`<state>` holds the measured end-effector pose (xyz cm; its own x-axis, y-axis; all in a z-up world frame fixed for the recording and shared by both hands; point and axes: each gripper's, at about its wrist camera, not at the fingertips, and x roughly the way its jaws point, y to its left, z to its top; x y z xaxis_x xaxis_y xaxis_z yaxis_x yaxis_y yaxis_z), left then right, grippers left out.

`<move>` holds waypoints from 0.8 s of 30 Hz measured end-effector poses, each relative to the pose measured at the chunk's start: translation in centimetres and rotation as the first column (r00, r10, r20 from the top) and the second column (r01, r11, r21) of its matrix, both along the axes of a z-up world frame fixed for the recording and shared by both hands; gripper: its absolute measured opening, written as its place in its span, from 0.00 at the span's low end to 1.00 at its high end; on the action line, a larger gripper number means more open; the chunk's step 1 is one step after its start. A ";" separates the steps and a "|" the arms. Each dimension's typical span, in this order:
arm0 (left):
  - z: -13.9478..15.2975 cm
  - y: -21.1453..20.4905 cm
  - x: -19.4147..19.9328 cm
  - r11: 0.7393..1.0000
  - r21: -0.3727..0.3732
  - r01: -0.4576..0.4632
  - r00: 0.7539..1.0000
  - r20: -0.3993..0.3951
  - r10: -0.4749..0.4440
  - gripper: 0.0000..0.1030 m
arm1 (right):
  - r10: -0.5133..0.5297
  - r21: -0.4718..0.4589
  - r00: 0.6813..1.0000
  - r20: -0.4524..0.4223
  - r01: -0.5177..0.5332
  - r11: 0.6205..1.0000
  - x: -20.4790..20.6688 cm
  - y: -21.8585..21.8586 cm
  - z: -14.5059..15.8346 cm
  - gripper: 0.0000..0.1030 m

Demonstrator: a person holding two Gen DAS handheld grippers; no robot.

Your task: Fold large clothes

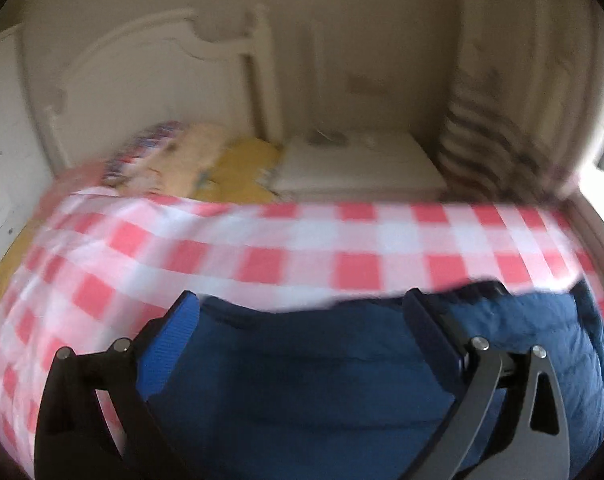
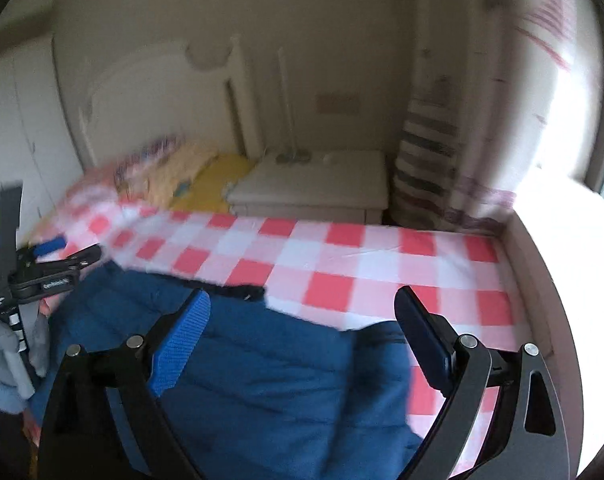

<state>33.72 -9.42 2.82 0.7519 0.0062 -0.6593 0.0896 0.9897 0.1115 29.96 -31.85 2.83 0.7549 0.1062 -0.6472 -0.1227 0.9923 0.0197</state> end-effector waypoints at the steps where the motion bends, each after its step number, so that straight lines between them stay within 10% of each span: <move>1: -1.2 -1.6 0.1 0.999 0.038 0.022 1.000 -0.015 -0.021 0.98 | 0.017 -0.034 1.000 -0.021 -0.018 0.999 0.3 1.2 -1.1 0.87; 4: -7.3 -4.7 1.2 0.978 0.195 0.077 0.991 -0.123 -0.053 0.98 | 0.049 -0.135 0.976 -0.214 -0.079 0.988 2.7 4.3 -7.9 0.88; 9: -8.3 -2.7 1.8 0.997 0.055 0.062 0.983 -0.179 -0.051 0.98 | 0.067 -0.045 0.971 -0.228 -0.080 0.996 3.0 3.2 -9.2 0.92; 24: -8.9 -2.4 2.1 0.998 0.033 0.053 0.988 -0.144 -0.048 0.98 | 0.084 0.034 0.973 -0.215 -0.079 0.996 2.9 2.6 -9.3 0.94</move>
<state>35.78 -11.79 -6.06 0.6501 -0.0033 -0.7598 0.1569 0.9790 0.1300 32.82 -29.20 -6.52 0.5853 0.1802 -0.7905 -0.1933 0.9779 0.0799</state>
